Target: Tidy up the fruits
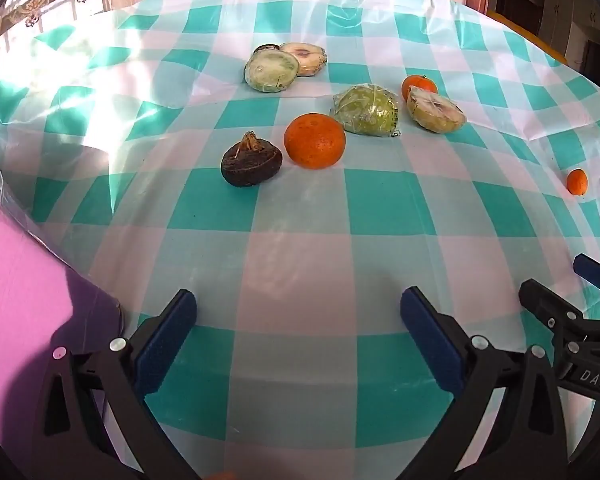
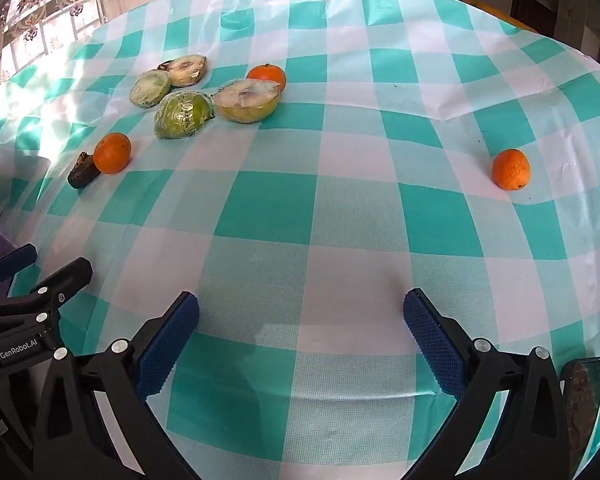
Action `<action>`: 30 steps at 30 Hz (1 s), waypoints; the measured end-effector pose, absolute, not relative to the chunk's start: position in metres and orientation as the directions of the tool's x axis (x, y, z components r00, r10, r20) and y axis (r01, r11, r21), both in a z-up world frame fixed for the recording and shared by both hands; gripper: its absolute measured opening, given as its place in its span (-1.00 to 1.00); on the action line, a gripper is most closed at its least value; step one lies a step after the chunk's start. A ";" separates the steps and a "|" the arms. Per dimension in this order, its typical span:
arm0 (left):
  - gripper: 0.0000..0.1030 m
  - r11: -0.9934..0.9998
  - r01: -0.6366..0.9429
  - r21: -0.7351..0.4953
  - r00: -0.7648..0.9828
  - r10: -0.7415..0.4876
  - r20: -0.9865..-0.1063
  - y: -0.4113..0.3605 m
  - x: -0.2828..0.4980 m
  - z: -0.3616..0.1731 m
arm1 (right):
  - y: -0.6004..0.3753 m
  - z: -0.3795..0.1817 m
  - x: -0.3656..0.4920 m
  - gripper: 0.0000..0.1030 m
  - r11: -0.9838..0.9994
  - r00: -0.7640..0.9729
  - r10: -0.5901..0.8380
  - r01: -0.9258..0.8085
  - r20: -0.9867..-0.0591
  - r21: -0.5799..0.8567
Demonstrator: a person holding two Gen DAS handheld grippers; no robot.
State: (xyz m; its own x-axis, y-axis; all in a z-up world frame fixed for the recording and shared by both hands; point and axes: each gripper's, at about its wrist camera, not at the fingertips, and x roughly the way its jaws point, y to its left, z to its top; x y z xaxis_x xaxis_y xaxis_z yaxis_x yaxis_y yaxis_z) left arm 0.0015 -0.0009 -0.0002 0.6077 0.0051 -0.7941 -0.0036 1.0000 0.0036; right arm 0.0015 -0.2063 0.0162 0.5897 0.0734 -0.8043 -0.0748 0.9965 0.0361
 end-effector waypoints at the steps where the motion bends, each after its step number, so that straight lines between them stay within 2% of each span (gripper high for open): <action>1: 0.97 1.000 -0.003 0.005 0.608 0.006 -0.794 -0.001 0.002 0.000 | -0.207 0.016 0.002 0.92 0.996 0.589 0.075 -0.074 -0.804 0.038; 30: 0.97 1.000 -0.002 0.004 0.609 0.004 -0.793 0.001 0.001 -0.001 | -0.208 0.015 0.002 0.92 0.996 0.588 0.080 -0.074 -0.805 0.044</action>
